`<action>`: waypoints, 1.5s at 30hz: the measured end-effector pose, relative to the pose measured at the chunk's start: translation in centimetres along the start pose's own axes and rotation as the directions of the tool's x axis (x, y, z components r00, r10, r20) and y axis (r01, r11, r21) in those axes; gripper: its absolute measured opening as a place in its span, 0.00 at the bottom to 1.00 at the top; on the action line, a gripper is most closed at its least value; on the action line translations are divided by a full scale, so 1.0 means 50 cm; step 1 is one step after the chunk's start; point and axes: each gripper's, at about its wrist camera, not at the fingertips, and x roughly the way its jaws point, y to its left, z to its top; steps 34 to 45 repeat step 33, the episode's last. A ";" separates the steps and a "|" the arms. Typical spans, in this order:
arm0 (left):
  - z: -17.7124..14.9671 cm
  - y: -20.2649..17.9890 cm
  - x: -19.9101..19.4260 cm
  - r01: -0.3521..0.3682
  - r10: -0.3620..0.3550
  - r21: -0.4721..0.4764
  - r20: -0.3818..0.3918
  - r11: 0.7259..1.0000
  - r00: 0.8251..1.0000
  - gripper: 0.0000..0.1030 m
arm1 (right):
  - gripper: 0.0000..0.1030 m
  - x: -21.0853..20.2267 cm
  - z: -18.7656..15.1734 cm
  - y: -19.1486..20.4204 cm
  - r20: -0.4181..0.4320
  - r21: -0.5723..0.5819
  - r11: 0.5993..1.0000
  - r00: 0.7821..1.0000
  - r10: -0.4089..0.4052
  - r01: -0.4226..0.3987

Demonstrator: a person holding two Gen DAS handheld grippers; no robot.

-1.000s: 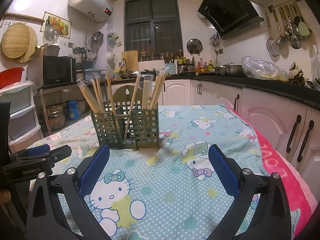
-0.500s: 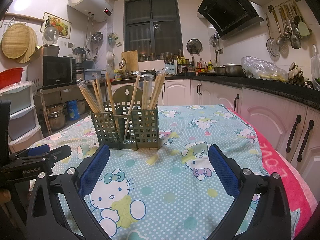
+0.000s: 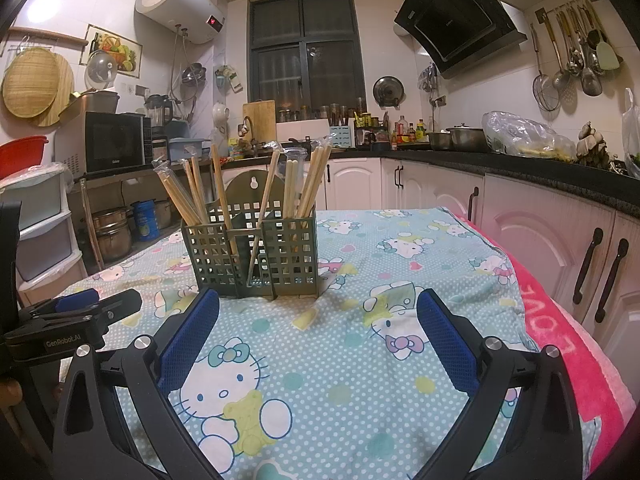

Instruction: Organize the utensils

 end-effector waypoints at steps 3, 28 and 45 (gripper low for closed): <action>0.000 0.001 0.000 -0.001 0.001 -0.001 -0.001 1.000 1.000 0.89 | 0.94 0.000 0.000 -0.001 -0.001 0.001 1.000 1.000 0.000 0.000; 0.043 0.112 0.054 -0.193 0.177 -0.072 -0.194 0.978 0.965 0.89 | 0.94 0.115 0.043 -0.153 -0.301 0.035 0.971 0.929 -0.215 0.236; 0.073 0.236 0.143 -0.359 0.324 -0.076 -0.288 0.930 0.901 0.89 | 0.94 0.233 0.018 -0.263 -0.491 0.022 0.938 0.821 -0.292 0.347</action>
